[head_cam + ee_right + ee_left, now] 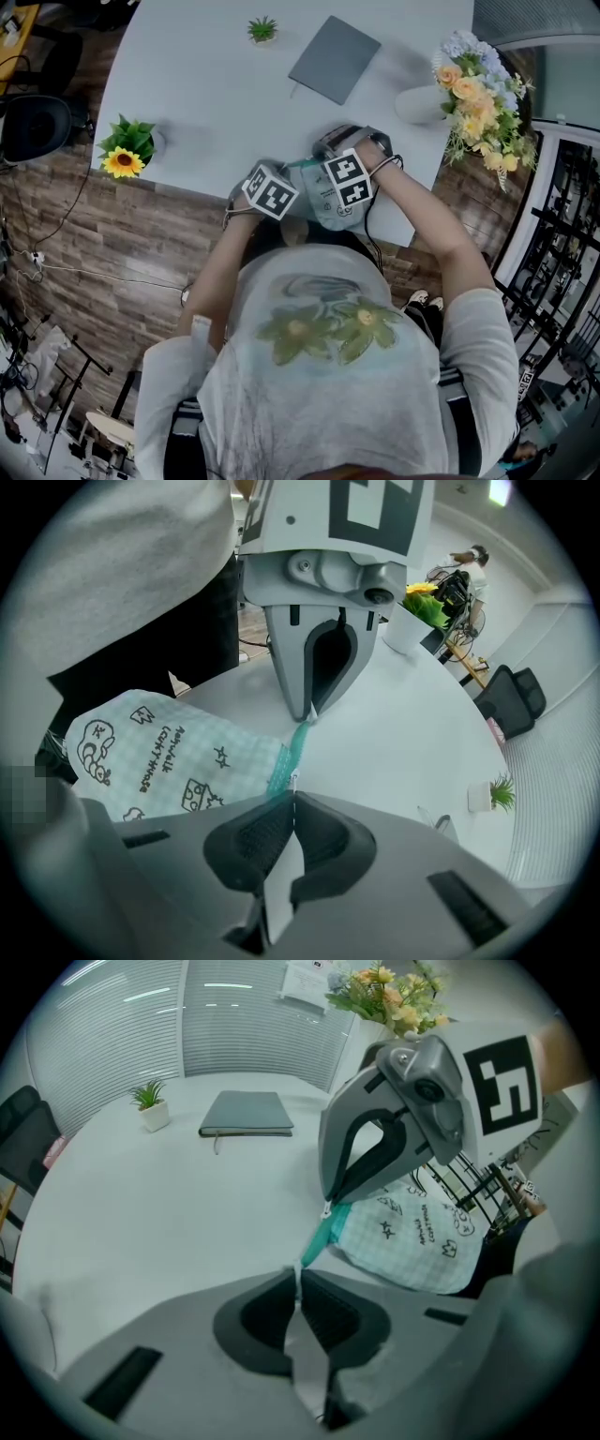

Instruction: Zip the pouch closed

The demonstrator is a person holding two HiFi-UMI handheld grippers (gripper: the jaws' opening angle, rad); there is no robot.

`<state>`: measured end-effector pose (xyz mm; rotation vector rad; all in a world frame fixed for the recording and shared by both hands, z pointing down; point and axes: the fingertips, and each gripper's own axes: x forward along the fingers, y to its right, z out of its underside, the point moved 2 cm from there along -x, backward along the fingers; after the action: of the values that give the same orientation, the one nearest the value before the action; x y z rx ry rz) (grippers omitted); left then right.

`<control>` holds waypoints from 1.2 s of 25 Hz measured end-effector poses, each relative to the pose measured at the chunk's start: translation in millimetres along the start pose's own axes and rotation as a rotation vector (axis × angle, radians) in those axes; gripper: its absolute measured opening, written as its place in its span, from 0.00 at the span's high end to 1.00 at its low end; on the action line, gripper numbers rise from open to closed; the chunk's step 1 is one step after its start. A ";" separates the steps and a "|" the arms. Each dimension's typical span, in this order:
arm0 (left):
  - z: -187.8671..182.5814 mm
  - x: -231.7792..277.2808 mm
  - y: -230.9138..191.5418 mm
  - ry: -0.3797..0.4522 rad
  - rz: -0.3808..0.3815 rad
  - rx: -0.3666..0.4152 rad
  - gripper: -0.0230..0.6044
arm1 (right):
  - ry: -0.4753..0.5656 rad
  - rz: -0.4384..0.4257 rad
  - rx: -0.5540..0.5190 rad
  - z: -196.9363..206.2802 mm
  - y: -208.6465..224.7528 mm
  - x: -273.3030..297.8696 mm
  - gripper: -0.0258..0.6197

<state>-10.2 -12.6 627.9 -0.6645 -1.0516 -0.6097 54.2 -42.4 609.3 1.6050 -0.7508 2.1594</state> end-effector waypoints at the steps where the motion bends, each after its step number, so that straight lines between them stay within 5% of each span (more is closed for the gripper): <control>1: -0.1 0.0 0.0 0.000 0.000 0.000 0.92 | 0.000 0.000 0.001 0.1 0.0 -0.1 0.93; 30: 0.1 -0.3 0.1 0.006 -0.005 0.005 0.92 | -0.030 0.017 0.039 11.7 -5.1 -4.7 0.93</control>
<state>-10.4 -12.4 627.7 -0.6554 -1.0489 -0.6136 67.5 -45.1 608.4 1.6597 -0.7382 2.1791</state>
